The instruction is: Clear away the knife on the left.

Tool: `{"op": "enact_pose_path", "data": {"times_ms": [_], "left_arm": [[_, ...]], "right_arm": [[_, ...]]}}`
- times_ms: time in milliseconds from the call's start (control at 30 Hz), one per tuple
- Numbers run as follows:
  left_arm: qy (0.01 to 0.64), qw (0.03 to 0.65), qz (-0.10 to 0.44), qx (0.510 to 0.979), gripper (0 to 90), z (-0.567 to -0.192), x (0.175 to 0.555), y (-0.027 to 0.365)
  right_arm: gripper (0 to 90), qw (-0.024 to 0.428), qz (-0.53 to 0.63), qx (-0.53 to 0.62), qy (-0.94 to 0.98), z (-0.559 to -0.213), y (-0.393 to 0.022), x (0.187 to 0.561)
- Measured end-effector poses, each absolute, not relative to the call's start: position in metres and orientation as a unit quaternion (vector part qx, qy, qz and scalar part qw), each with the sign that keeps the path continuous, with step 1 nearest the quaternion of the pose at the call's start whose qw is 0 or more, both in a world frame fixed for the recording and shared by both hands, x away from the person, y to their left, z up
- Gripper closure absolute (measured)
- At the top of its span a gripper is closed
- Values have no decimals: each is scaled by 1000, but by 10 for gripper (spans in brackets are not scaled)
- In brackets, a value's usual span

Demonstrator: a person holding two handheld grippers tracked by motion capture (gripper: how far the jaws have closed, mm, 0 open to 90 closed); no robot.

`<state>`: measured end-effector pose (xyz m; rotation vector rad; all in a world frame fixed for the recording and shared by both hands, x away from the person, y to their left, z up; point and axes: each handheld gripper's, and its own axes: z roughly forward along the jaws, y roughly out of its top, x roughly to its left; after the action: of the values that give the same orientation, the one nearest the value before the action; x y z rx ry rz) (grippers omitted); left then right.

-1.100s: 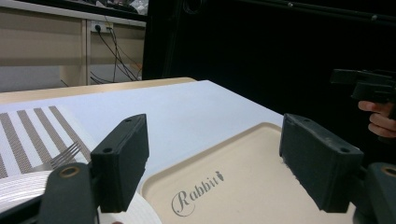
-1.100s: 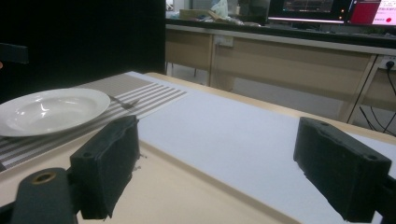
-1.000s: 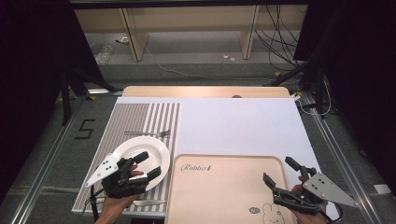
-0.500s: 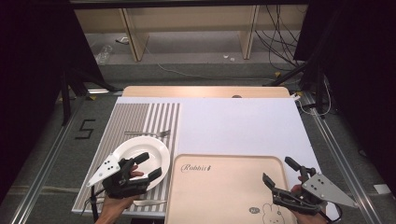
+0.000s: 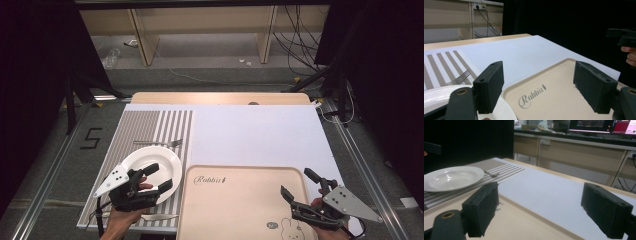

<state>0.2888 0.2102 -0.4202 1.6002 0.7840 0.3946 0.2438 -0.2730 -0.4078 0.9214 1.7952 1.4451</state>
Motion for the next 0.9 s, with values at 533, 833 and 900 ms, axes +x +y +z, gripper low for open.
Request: {"op": "enact_pose_path", "data": {"times_ms": [533, 833, 900], "left_arm": [[312, 536, 212, 755, 253, -408, 279, 233], [297, 448, 198, 819, 245, -402, 273, 238], [294, 435, 201, 827, 246, -402, 270, 240]], "right_arm": [[158, 330, 537, 349, 694, -410, -268, 245], [158, 328, 535, 345, 698, -411, -266, 246], [159, 328, 533, 345, 699, -411, -266, 246]]}}
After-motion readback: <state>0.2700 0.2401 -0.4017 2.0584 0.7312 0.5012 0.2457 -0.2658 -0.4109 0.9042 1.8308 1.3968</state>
